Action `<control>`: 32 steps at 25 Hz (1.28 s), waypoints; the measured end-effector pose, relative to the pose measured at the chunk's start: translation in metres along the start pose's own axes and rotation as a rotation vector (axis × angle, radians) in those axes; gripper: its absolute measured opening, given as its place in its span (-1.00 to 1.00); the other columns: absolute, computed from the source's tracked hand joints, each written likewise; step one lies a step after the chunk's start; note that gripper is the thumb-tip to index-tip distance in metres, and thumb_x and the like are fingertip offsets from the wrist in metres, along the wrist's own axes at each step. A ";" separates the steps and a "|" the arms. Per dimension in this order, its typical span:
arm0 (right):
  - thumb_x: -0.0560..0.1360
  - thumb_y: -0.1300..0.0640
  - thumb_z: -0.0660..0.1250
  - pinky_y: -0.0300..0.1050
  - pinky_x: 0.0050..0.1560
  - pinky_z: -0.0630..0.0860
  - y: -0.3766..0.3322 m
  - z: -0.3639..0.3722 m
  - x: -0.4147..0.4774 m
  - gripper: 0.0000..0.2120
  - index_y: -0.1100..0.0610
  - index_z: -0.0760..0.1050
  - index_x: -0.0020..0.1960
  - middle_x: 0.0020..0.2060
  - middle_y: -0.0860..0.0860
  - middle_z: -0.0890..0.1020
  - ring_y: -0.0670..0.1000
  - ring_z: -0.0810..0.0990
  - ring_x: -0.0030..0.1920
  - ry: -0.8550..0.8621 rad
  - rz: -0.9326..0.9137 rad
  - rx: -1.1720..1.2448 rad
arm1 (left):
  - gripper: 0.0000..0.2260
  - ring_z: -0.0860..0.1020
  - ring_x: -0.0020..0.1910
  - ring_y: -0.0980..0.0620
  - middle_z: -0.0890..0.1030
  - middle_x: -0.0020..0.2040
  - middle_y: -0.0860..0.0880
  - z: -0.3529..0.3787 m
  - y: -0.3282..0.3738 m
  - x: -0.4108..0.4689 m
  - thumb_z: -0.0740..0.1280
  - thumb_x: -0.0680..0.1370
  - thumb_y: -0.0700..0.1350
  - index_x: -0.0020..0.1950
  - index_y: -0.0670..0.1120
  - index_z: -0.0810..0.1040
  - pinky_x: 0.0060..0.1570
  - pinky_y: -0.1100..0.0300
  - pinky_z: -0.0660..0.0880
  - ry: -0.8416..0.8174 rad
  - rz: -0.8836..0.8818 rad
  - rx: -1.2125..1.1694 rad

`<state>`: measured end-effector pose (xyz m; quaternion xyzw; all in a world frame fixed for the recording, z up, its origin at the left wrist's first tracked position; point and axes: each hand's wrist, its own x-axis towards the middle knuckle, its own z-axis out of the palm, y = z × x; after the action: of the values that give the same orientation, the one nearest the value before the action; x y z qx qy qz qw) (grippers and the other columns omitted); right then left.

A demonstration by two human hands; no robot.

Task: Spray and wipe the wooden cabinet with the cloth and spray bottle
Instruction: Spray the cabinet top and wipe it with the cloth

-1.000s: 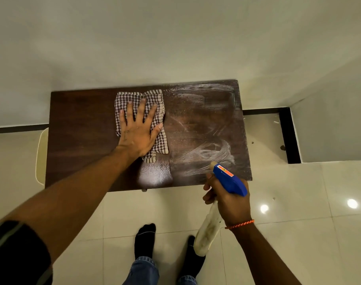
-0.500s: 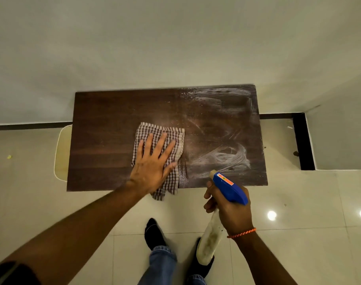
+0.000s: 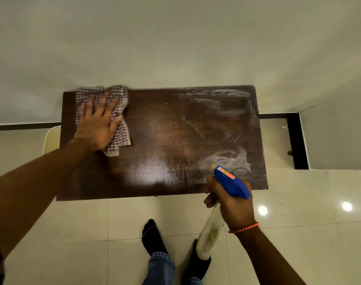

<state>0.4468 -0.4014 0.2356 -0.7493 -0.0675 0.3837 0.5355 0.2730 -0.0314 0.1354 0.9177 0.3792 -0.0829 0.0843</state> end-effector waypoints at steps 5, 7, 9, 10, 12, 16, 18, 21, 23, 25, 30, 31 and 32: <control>0.53 0.25 0.41 0.15 -0.37 0.61 0.004 0.010 0.002 -0.79 0.32 0.61 -0.26 -0.41 0.25 0.65 0.24 0.63 -0.47 0.007 -0.004 0.021 | -0.33 -0.01 0.63 -0.30 0.06 0.65 -0.24 0.005 -0.090 -0.043 -0.13 0.66 0.27 0.68 -0.09 0.05 0.57 -0.26 -0.13 -0.052 -0.136 -0.050; 0.53 0.26 0.40 0.07 -0.39 0.63 0.002 0.009 -0.001 -0.81 0.28 0.63 -0.24 -0.40 0.21 0.67 0.24 0.64 -0.46 0.004 -0.022 0.020 | -0.33 -0.02 0.62 -0.34 0.04 0.65 -0.26 0.005 -0.072 -0.040 -0.16 0.67 0.26 0.67 -0.10 0.04 0.57 -0.29 -0.11 -0.034 -0.204 -0.049; 0.54 0.28 0.39 0.04 -0.39 0.63 0.001 0.005 -0.004 -0.85 0.22 0.64 -0.20 -0.39 0.19 0.67 0.24 0.65 -0.45 0.001 -0.026 0.027 | -0.35 -0.05 0.61 -0.36 0.01 0.66 -0.26 0.001 -0.037 -0.029 -0.17 0.67 0.26 0.67 -0.09 0.03 0.57 -0.29 -0.12 0.015 -0.168 -0.036; 0.54 0.29 0.39 0.04 -0.39 0.63 0.003 0.003 -0.005 -0.86 0.20 0.65 -0.18 -0.38 0.19 0.67 0.22 0.65 -0.45 0.001 -0.023 0.033 | -0.36 -0.07 0.61 -0.36 0.00 0.66 -0.23 0.001 -0.014 -0.024 -0.18 0.68 0.25 0.67 -0.07 0.02 0.57 -0.29 -0.13 0.017 -0.118 -0.031; 0.54 0.29 0.38 0.02 -0.38 0.63 0.004 -0.002 -0.005 -0.87 0.17 0.66 -0.16 -0.37 0.17 0.68 0.19 0.65 -0.45 0.000 -0.014 0.033 | -0.38 -0.12 0.62 -0.33 -0.05 0.67 -0.16 0.003 0.039 -0.008 -0.16 0.68 0.26 0.68 -0.01 -0.04 0.57 -0.25 -0.17 -0.013 -0.015 -0.032; 0.54 0.23 0.40 0.01 -0.35 0.64 0.001 -0.011 -0.001 -0.88 0.20 0.64 -0.17 -0.37 0.18 0.68 0.20 0.65 -0.43 0.003 0.001 0.021 | -0.38 -0.18 0.63 -0.27 -0.11 0.68 -0.11 0.006 0.118 0.021 -0.16 0.68 0.30 0.68 0.07 -0.14 0.54 -0.24 -0.27 -0.062 0.024 -0.024; 0.53 0.18 0.41 0.01 -0.34 0.64 -0.002 -0.016 0.001 -0.79 0.31 0.62 -0.20 -0.40 0.22 0.66 0.25 0.65 -0.42 0.015 0.002 0.013 | -0.38 -0.21 0.63 -0.26 -0.14 0.68 -0.05 0.007 0.118 0.023 -0.17 0.66 0.34 0.67 0.13 -0.18 0.50 -0.33 -0.30 -0.079 0.023 0.003; 0.53 0.17 0.42 0.02 -0.36 0.64 -0.007 -0.026 0.005 -0.74 0.34 0.61 -0.24 -0.41 0.24 0.65 0.23 0.64 -0.44 0.003 -0.001 -0.002 | -0.36 -0.24 0.62 -0.25 -0.20 0.68 0.00 0.007 0.117 0.000 -0.14 0.65 0.37 0.66 0.17 -0.20 0.47 -0.43 -0.26 -0.091 0.046 -0.027; 0.53 0.18 0.42 0.05 -0.37 0.64 -0.010 -0.032 0.004 -0.76 0.32 0.61 -0.25 -0.41 0.24 0.66 0.22 0.64 -0.44 0.000 0.001 0.002 | -0.37 -0.20 0.63 -0.26 -0.18 0.68 -0.01 0.018 0.135 -0.041 -0.14 0.65 0.36 0.67 0.16 -0.18 0.48 -0.46 -0.18 -0.105 0.064 -0.029; 0.53 0.18 0.43 0.06 -0.36 0.64 -0.011 -0.037 0.002 -0.78 0.31 0.61 -0.23 -0.39 0.23 0.66 0.21 0.64 -0.45 -0.001 0.008 0.004 | -0.38 -0.14 0.63 -0.27 -0.12 0.69 -0.03 0.035 0.160 -0.098 -0.14 0.66 0.34 0.67 0.14 -0.12 0.49 -0.47 -0.10 -0.121 0.082 -0.009; 0.53 0.17 0.42 0.07 -0.35 0.64 -0.008 -0.041 -0.002 -0.80 0.29 0.63 -0.19 -0.36 0.18 0.67 0.20 0.65 -0.43 -0.037 0.016 -0.001 | -0.41 0.04 0.62 -0.29 0.05 0.68 -0.07 0.057 0.191 -0.164 -0.09 0.67 0.30 0.67 0.10 0.05 0.50 -0.43 0.00 -0.179 0.061 -0.016; 0.53 0.17 0.42 0.07 -0.35 0.64 -0.007 -0.041 -0.002 -0.82 0.26 0.64 -0.19 -0.37 0.17 0.67 0.20 0.65 -0.43 -0.042 0.018 0.002 | -0.41 0.05 0.62 -0.29 0.04 0.68 -0.06 0.055 0.188 -0.161 -0.11 0.67 0.30 0.67 0.11 0.02 0.50 -0.43 0.00 -0.183 0.071 -0.003; 0.53 0.18 0.41 0.07 -0.35 0.64 -0.007 -0.041 0.000 -0.84 0.23 0.64 -0.19 -0.37 0.16 0.67 0.20 0.65 -0.43 -0.046 0.018 0.004 | -0.42 0.04 0.62 -0.29 0.02 0.68 -0.05 0.052 0.184 -0.154 -0.13 0.67 0.30 0.67 0.13 -0.02 0.50 -0.43 0.01 -0.177 0.095 0.014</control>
<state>0.4753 -0.4297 0.2469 -0.7398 -0.0721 0.4060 0.5317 0.2918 -0.2761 0.1347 0.9243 0.3256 -0.1623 0.1150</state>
